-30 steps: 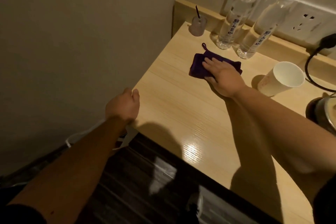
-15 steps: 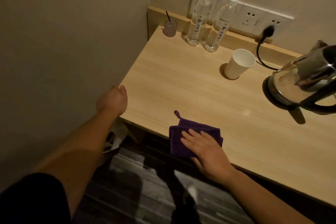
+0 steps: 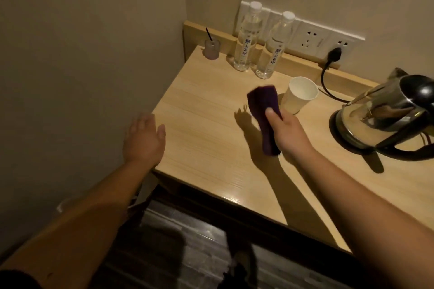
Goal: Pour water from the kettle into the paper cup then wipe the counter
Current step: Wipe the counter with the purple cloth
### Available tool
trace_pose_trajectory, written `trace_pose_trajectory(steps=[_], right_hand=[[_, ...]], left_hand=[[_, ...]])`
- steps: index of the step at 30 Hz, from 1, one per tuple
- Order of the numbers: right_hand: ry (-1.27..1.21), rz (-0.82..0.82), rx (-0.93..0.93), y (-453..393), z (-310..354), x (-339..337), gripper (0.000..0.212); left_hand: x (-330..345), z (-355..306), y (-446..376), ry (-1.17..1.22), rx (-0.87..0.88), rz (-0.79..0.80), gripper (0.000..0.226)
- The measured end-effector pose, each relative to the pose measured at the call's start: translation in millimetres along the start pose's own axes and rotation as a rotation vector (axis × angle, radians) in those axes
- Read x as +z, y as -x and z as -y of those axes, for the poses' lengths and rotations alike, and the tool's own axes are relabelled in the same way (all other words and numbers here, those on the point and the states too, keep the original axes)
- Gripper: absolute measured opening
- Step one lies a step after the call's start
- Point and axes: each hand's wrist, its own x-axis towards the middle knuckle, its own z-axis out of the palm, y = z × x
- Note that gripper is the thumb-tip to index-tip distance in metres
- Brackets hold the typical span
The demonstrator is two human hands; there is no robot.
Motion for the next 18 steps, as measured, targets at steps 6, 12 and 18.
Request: trace_pose_trajectory(steps=[6,12,18], right_hand=[[0.789,0.063,-0.467,-126.8,-16.6,14.3,0.047],[1.029,0.354,-0.484,-159.8,-56.5,32.6,0.051],[0.876,0.337,-0.495,-83.3,-72.8,17.3,0.052]], left_hand=[[25.1,-22.3,17.8,-0.124,0.114,0.110,0.065],[31.8,-17.5,15.3,-0.171,0.130,0.041,0.067],[27.5,-21.9,17.6,-0.144,0.126,0.051,0.065]])
